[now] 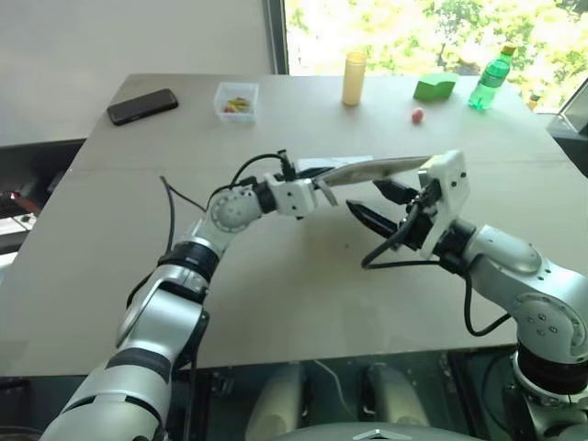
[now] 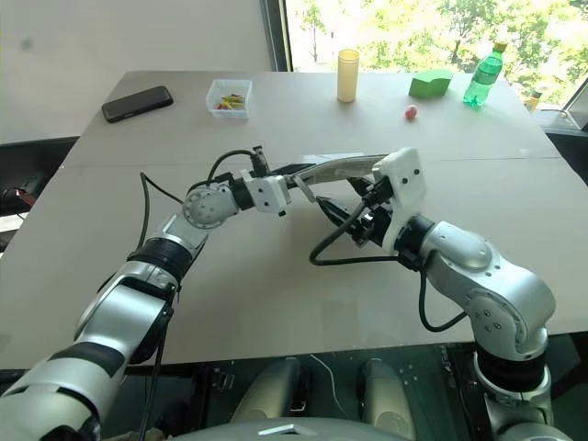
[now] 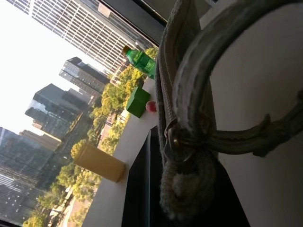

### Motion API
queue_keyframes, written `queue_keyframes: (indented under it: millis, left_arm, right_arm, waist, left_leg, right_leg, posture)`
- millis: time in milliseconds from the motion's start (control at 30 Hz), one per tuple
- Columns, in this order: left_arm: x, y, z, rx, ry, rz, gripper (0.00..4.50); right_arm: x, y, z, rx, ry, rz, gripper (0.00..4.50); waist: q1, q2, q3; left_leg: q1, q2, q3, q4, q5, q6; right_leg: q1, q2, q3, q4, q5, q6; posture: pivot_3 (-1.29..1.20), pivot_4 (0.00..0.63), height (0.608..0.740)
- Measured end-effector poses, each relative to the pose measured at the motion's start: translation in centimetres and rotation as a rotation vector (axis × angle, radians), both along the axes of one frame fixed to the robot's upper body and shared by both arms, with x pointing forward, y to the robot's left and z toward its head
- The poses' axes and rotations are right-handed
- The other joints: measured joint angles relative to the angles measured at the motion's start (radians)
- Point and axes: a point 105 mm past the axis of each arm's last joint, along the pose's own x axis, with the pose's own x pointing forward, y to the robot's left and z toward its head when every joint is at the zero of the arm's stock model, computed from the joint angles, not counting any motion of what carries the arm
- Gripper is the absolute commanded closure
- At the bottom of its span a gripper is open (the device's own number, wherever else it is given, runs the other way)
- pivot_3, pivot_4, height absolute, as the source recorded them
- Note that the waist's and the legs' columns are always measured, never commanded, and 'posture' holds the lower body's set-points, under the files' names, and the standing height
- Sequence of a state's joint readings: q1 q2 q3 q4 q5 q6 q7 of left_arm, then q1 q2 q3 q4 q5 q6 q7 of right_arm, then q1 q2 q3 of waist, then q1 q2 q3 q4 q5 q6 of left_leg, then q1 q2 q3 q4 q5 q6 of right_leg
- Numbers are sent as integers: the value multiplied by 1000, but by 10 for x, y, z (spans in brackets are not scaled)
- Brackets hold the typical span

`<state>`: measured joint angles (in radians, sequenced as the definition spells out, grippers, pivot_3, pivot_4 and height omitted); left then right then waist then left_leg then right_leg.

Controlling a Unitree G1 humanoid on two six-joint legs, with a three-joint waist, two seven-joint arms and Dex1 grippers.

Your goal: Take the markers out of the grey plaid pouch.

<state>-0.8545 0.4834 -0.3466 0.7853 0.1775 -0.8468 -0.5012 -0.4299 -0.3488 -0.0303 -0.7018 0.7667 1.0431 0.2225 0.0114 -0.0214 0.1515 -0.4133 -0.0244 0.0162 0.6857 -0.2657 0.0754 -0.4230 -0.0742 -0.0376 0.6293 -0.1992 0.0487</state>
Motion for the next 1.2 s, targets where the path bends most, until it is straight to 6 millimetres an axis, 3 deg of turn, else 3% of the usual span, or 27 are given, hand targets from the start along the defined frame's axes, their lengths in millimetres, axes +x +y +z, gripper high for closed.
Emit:
queue_keyframes:
  millis: [367,600,900,1000,1200]
  left_arm:
    - [-20,-3,6,-65,36,-20,4500]
    - [-24,-3,4,-64,47,-20,4500]
    - [-22,3,-4,35,18,12,4500]
    - [-25,6,-7,70,-4,4,4500]
    - [-32,14,-9,110,-42,-16,4500]
  right_arm:
    - [16,15,-20,-49,72,22,1144]
    - [17,22,-20,-34,61,51,4478]
    - [20,17,-13,2,39,35,4478]
    - [30,0,-7,24,25,-65,4478]
    - [58,-54,-13,18,48,-338,4478]
  waist:
    - [1,1,0]
    - [1,1,0]
    - [1,1,0]
    - [2,1,0]
    - [2,2,-1]
  left_leg:
    - [1,0,0,0,0,0]
    - [1,0,0,0,0,0]
    - [1,0,0,0,0,0]
    - [1,0,0,0,0,0]
    - [1,0,0,-1,0,0]
  right_leg:
    - [0,1,1,1,0,0]
    - [0,2,2,1,0,0]
    - [0,2,2,1,0,0]
    - [0,2,2,1,0,0]
    - [0,2,2,1,0,0]
  posture:
    - [0,150,740]
    - [0,150,740]
    - [0,150,740]
    - [0,150,740]
    - [0,150,740]
